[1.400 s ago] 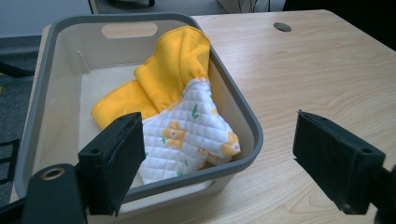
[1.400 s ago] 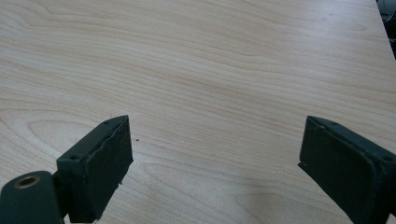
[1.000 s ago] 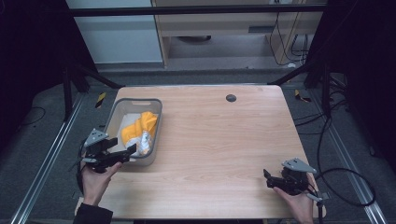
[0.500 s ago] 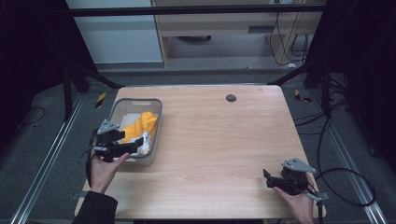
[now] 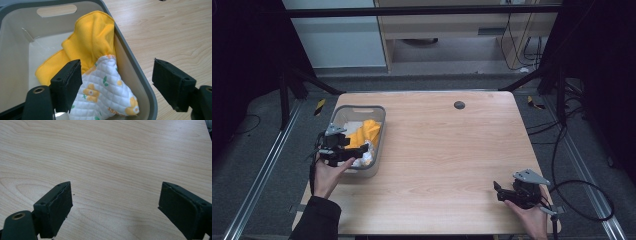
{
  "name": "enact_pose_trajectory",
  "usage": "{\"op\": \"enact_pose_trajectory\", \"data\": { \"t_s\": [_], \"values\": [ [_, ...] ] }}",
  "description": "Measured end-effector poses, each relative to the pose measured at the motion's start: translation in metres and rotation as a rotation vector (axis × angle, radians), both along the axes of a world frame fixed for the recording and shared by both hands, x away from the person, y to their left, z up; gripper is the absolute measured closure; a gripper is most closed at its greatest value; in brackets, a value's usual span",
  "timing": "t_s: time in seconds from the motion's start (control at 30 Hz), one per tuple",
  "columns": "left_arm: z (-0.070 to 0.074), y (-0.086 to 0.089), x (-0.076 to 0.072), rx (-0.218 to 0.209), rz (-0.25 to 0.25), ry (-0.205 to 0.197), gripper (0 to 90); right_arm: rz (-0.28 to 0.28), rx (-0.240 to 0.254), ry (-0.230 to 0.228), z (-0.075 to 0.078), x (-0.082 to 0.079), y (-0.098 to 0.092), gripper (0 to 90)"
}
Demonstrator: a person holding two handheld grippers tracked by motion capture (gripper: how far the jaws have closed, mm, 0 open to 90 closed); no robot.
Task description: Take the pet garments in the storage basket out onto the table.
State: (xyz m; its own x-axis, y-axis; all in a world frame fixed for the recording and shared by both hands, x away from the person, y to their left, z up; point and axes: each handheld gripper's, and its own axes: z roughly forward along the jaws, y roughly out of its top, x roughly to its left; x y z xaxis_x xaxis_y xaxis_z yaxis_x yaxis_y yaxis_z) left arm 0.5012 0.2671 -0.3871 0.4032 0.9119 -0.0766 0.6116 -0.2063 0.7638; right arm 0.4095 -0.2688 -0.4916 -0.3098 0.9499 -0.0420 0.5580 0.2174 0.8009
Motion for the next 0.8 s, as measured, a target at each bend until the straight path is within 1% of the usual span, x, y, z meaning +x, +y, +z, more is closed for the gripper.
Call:
{"op": "enact_pose_trajectory", "data": {
  "t_s": [0.03, 0.07, 0.1, 0.13, 0.17, 0.23, 0.27, 0.37, 0.4, 0.43, 0.6, 0.63, 0.8],
  "values": [
    [-0.001, -0.001, 0.002, 0.011, 0.005, 0.007, 25.9, 0.000, 0.002, -0.001, 0.000, 0.000, 0.000, 11.6],
    [-0.001, -0.001, 0.002, 0.011, 0.005, 0.007, 26.5, 0.000, 0.002, -0.001, 0.000, 0.000, 0.000, 11.6],
    [-0.002, -0.003, 0.005, 0.014, 0.008, 0.020, 27.0, 0.000, 0.003, 0.001, 0.000, 0.000, 0.000, 11.6],
    [-0.002, -0.003, 0.005, 0.014, 0.008, 0.020, 27.6, 0.000, 0.003, 0.001, 0.000, 0.000, 0.000, 11.6],
    [-0.003, -0.004, 0.008, 0.018, 0.008, 0.029, 28.3, 0.000, 0.003, 0.003, 0.000, 0.000, 0.000, 11.7],
    [-0.003, -0.004, 0.010, 0.018, 0.008, 0.034, 29.0, 0.002, 0.002, 0.003, 0.000, 0.000, 0.000, 11.8],
    [-0.003, -0.006, 0.012, 0.018, 0.008, 0.040, 30.4, 0.000, 0.011, 0.010, 0.000, 0.000, 0.001, 11.8],
    [-0.004, -0.007, 0.016, 0.021, 0.009, 0.047, 31.5, 0.001, 0.012, 0.012, 0.000, 0.000, 0.001, 11.9],
    [-0.004, -0.007, 0.016, 0.024, 0.008, 0.050, 32.2, 0.003, 0.004, 0.008, 0.000, 0.001, 0.001, 12.0],
    [-0.005, -0.009, 0.019, 0.031, 0.006, 0.062, 32.8, 0.003, 0.010, 0.012, 0.000, 0.000, 0.001, 12.1],
    [-0.008, -0.011, 0.023, 0.039, 0.000, 0.084, 34.0, 0.004, 0.007, 0.013, 0.000, 0.001, 0.001, 12.2],
    [-0.009, -0.012, 0.024, 0.051, -0.002, 0.095, 34.7, 0.006, 0.003, 0.015, -0.001, 0.001, 0.001, 12.3],
    [-0.013, -0.013, 0.028, 0.062, 0.000, 0.112, 37.4, 0.010, 0.003, 0.019, -0.001, 0.001, 0.001, 12.5]
  ]
}}
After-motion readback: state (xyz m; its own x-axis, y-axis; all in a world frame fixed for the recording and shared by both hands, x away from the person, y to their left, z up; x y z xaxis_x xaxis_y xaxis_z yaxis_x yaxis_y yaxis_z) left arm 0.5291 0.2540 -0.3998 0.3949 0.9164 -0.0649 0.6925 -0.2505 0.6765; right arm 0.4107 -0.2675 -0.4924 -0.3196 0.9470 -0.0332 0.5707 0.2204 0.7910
